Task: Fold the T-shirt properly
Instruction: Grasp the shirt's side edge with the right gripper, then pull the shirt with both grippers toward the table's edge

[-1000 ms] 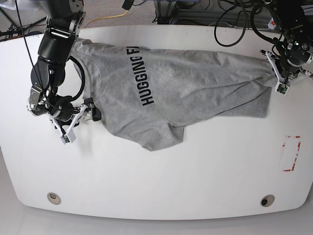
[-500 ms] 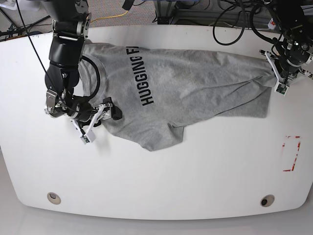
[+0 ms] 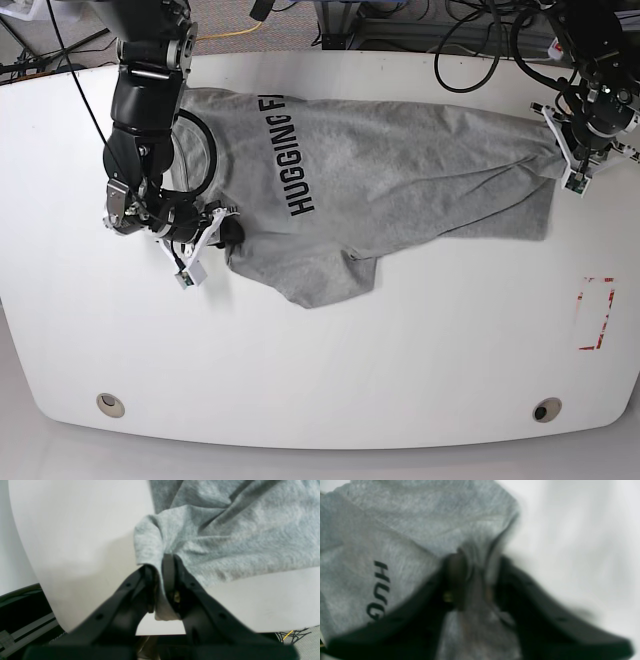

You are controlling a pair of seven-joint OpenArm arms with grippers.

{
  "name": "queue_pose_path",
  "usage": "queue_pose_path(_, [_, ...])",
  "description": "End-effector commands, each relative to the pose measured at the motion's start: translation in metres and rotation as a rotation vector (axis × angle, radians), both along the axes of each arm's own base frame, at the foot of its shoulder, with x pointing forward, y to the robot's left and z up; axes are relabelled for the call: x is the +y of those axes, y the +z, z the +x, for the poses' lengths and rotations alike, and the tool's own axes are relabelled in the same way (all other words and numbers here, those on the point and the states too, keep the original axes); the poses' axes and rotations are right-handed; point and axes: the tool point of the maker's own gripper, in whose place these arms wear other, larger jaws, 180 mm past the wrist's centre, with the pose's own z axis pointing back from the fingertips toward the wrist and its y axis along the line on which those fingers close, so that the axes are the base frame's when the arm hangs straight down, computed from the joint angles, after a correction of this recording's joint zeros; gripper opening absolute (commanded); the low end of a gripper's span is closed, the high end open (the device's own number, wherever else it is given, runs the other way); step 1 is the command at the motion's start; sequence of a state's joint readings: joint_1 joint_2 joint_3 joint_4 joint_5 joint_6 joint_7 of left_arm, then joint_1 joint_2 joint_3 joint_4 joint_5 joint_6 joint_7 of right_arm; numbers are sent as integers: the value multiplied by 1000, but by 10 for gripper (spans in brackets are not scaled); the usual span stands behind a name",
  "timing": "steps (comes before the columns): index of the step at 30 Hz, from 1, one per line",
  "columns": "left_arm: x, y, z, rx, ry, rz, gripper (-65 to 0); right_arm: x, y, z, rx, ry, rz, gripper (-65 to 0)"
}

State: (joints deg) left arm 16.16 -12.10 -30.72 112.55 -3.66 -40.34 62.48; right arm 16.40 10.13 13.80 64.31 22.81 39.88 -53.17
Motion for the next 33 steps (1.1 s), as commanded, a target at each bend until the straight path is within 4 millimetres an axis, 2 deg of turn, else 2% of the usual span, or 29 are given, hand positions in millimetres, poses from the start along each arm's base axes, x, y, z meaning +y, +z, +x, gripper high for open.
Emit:
queue_pose_path(1, [4,10,7,-34,-5,19,-650,-6,17,15,-54,-10,4,-650])
queue_pose_path(5, [1,10,8,-35,-12,14,-650,-14,19,14,-61,-18,-7,-650])
queue_pose_path(7, [-4,13,17,-52,-27,10,-650,-20,20,15,-64,-23,-15,-650])
queue_pose_path(11, [-15,22,37,-95,-60,2,-650,-35,37,15,-124,-28,-65,-650])
queue_pose_path(15, [-17,37,55,-154,-65,2,-650,-51,60,17,-179,-38,-125,-650])
queue_pose_path(18, [-26,47,71,-192,-94,-2,-650,-71,75,18,-198,-47,-183,-650])
queue_pose_path(23, [-57,67,102,-255,-199,-6,-650,-95,117,35,-288,-49,-274,-650])
queue_pose_path(26, [-69,82,119,-302,-236,-3,-650,-106,142,50,-326,-57,-309,-650])
queue_pose_path(30, [-88,110,145,-377,-302,7,-650,-124,184,70,-401,-76,-357,-650])
queue_pose_path(33, [-94,133,161,-428,-334,44,-650,-124,211,87,-442,-53,-392,-650])
